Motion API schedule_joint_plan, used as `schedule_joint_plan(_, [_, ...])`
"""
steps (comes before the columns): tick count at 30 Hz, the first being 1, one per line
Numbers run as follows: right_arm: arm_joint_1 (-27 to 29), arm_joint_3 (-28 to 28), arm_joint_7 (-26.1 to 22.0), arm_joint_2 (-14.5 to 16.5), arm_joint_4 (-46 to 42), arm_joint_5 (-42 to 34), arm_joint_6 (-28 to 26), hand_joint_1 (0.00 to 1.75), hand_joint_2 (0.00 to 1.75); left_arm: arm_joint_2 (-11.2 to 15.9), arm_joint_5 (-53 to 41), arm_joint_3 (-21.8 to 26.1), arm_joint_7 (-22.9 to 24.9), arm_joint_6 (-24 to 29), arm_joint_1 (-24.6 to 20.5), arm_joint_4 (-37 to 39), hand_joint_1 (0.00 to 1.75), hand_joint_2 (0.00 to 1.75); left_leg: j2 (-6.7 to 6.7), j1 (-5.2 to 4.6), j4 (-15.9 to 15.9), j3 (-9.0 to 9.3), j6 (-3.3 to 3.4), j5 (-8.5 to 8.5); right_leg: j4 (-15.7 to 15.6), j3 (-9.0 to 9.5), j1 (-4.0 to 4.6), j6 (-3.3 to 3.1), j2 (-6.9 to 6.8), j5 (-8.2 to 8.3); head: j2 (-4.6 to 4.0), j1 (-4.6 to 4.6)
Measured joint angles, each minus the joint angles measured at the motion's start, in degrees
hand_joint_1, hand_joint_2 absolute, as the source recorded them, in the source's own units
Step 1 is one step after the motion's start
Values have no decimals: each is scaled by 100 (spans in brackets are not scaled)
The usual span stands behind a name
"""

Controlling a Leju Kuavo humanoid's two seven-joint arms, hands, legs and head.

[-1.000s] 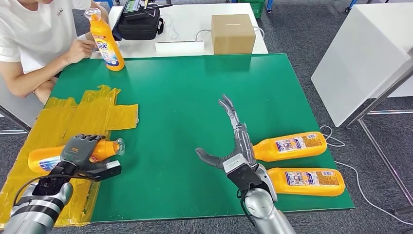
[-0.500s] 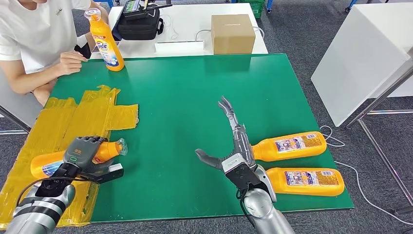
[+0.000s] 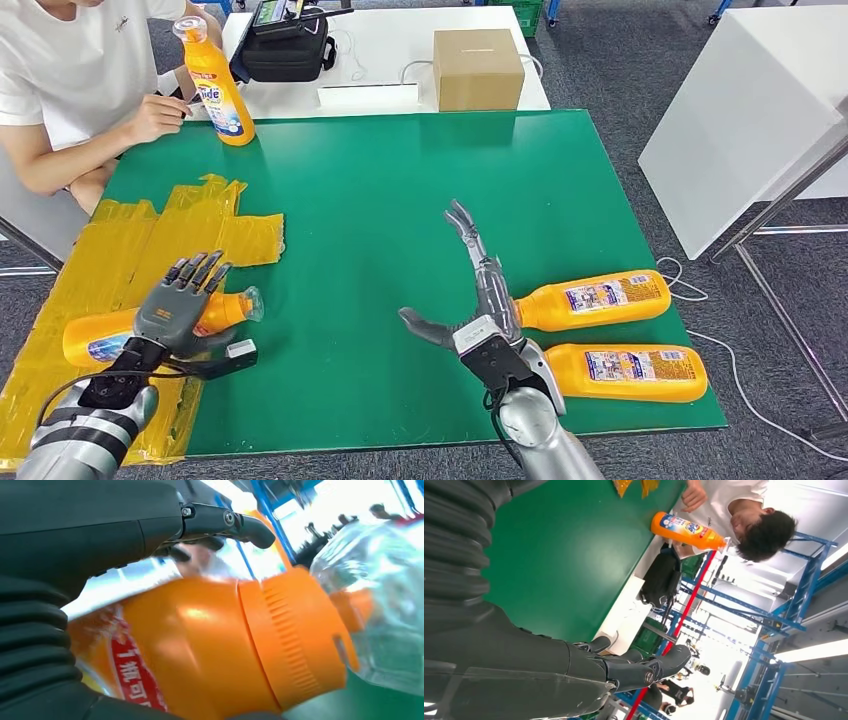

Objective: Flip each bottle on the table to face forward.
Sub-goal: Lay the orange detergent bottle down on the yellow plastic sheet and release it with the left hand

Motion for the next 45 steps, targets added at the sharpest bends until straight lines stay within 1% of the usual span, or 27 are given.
schedule_joint_plan(1, [-4, 11, 0, -1, 14, -25, 0, 0, 175, 36, -73, -82, 276, 99, 38, -108, 0, 175, 0, 0, 0, 0, 0, 0, 0, 0, 1, 0, 0, 0, 0, 1])
schedule_joint_plan(2, [-10, 25, 0, -2, 34, -52, -2, 0, 175, 108, -125, -241, 654, 171, 73, -279, 0, 175, 1, 1, 0, 0, 0, 0, 0, -1, 1, 0, 0, 0, 0, 1])
schedule_joint_plan(3, [-17, 36, 0, -5, 54, -74, -5, 0, 175, 203, -146, -430, 1008, 199, 99, -464, 0, 175, 0, 1, 0, 0, 0, 0, 0, -1, 1, 0, 0, 0, 0, 0])
schedule_joint_plan(5, [-33, 59, 1, -15, 92, -102, -25, 0, 175, 393, -172, -814, 1561, 221, 130, -849, 0, 175, -3, 1, 0, 0, 0, 0, 0, 0, 1, 0, -2, 0, 0, -1])
schedule_joint_plan(6, [-39, 72, 2, -22, 108, -107, -41, 0, 175, 458, -181, -949, 1692, 224, 151, -1040, 0, 175, -4, 1, 0, 0, 0, 0, 0, 0, 1, 0, -3, 0, 0, -1])
schedule_joint_plan(8, [-46, 102, 13, -38, 138, -104, -89, 0, 175, 524, -192, -1108, 1770, 225, 221, -1442, 0, 175, -4, 1, 0, 1, 0, 0, 0, 0, 1, 0, -3, 0, 0, 0])
schedule_joint_plan(9, [-47, 113, 27, -49, 150, -84, -122, 0, 175, 518, -148, -1124, 1682, 225, 269, -1658, 0, 175, -3, 0, 0, 2, 0, 0, 0, -1, 1, 0, -3, 0, 0, 0])
schedule_joint_plan(10, [-42, 120, 53, -60, 157, -38, -169, 0, 175, 440, -18, -1079, 1486, 225, 328, -1862, 0, 175, -2, -4, 1, 3, 0, 0, -1, -1, -1, 0, -2, 0, 0, -2])
schedule_joint_plan(11, [-34, 124, 97, -74, 161, 45, -230, 0, 175, 278, 298, -939, 1090, 225, 395, -2079, 0, 175, -5, -10, 1, 3, 1, 1, -2, -1, -5, 0, -4, 0, 0, -3])
schedule_joint_plan(12, [-23, 123, 152, -90, 162, 164, -289, 0, 175, 36, 817, -691, 470, 224, 476, -2273, 0, 175, -12, -16, 1, 1, 3, 1, -2, 0, -10, 0, -9, 0, 0, -4])
schedule_joint_plan(14, [-1, 119, 271, -124, 158, 464, -382, 0, 175, -524, 2229, -33, -1154, 183, 661, -2632, 0, 175, -13, -22, 1, -3, 6, 1, -3, 1, -15, 2, -9, 1, 0, 3])
schedule_joint_plan(15, [9, 113, 321, -142, 155, 615, -404, 0, 175, -730, 2923, 238, -1899, 112, 748, -2804, 0, 175, -3, -23, 1, -2, 7, -1, -3, 0, -16, 4, 0, 3, 0, 4])
schedule_joint_plan(16, [23, 102, 369, -161, 151, 755, -422, 0, 175, -871, 3535, 414, -2423, -4, 821, -2975, 0, 175, 12, -24, 1, 0, 8, -3, -4, -1, -17, 7, 13, 5, 0, 4])
schedule_joint_plan(17, [38, 79, 418, -183, 148, 879, -437, 0, 175, -962, 4066, 517, -2676, -171, 883, -3148, 0, 175, 23, -27, 1, 2, 8, -5, -5, -3, -20, 9, 22, 6, 0, 0])
schedule_joint_plan(18, [51, 47, 466, -211, 144, 996, -444, 0, 175, -1036, 4555, 591, -2703, -387, 941, -3322, 0, 175, 26, -30, 1, 3, 8, -6, -6, -3, -21, 9, 27, 7, 0, -3])
schedule_joint_plan(20, [65, -30, 561, -273, 138, 1237, -440, 0, 175, -1179, 5395, 751, -2519, -904, 1075, -3644, 0, 175, 20, -30, 1, 3, 8, -6, -8, -3, -20, 9, 24, 7, 0, -1])
schedule_joint_plan(22, [70, -104, 682, -351, 136, 1532, -400, 0, 175, -1305, 6046, 944, -2478, -1485, 1204, -3905, 0, 175, 16, -30, 1, 2, 8, -5, -8, -3, -19, 9, 23, 7, 0, -1])
schedule_joint_plan(25, [65, -208, 1013, -600, 147, 2168, -225, 0, 175, -1478, 6870, 1205, -2535, -2418, 1384, -4193, 0, 175, 16, -30, 1, 3, 8, -5, -8, -1, -19, 9, 23, 7, 0, -2])
schedule_joint_plan(27, [35, -285, 1252, -919, 193, 2636, -12, 0, 175, -1590, 7297, 1351, -2545, -2942, 1512, -4339, 0, 175, 14, -31, 2, 3, 9, -5, -8, -1, -21, 9, 21, 7, 0, -3])
schedule_joint_plan(28, [0, -326, 1337, -1127, 238, 2835, 139, 0, 175, -1641, 7457, 1404, -2545, -3158, 1575, -4397, 0, 175, 11, -32, 2, 2, 9, -4, -8, 0, -23, 10, 18, 7, 0, -3])
schedule_joint_plan(30, [-104, -416, 1394, -1653, 383, 3080, 499, 0, 175, -1737, 7690, 1467, -2543, -3493, 1697, -4493, 0, 175, -2, -39, 5, 0, 14, -2, -9, 3, -30, 11, 4, 8, 0, -3])
schedule_joint_plan(32, [-202, -531, 1347, -2166, 537, 3143, 730, 0, 175, -1816, 7808, 1492, -2539, -3657, 1800, -4561, 0, 175, -20, -47, 7, -7, 20, 1, -10, 5, -38, 12, -15, 8, 0, 1])
schedule_joint_plan(33, [-244, -580, 1324, -2358, 596, 3149, 771, 0, 175, -1845, 7827, 1504, -2537, -3680, 1837, -4586, 0, 175, -25, -49, 8, -8, 24, 1, -10, 5, -40, 13, -19, 9, 0, 1])
schedule_joint_plan(35, [-306, -632, 1312, -2619, 673, 3170, 809, 0, 175, -1882, 7843, 1524, -2536, -3694, 1872, -4621, 0, 175, -22, -49, 10, -6, 31, -4, -11, 5, -40, 15, -18, 10, 0, -2])
schedule_joint_plan(38, [-331, -639, 1315, -2817, 747, 3219, 823, 0, 175, -1927, 7845, 1533, -2535, -3702, 1882, -4662, 0, 175, -23, -48, 11, -4, 34, -5, -12, 5, -38, 16, -19, 10, 0, -4])
schedule_joint_plan(45, [-368, -634, 1391, -3068, 846, 3306, 907, 0, 175, -1983, 7857, 1542, -2534, -3757, 1900, -4683, 0, 175, -25, -40, 10, -5, 33, -4, -11, 6, -24, 16, -20, 10, 0, -5])
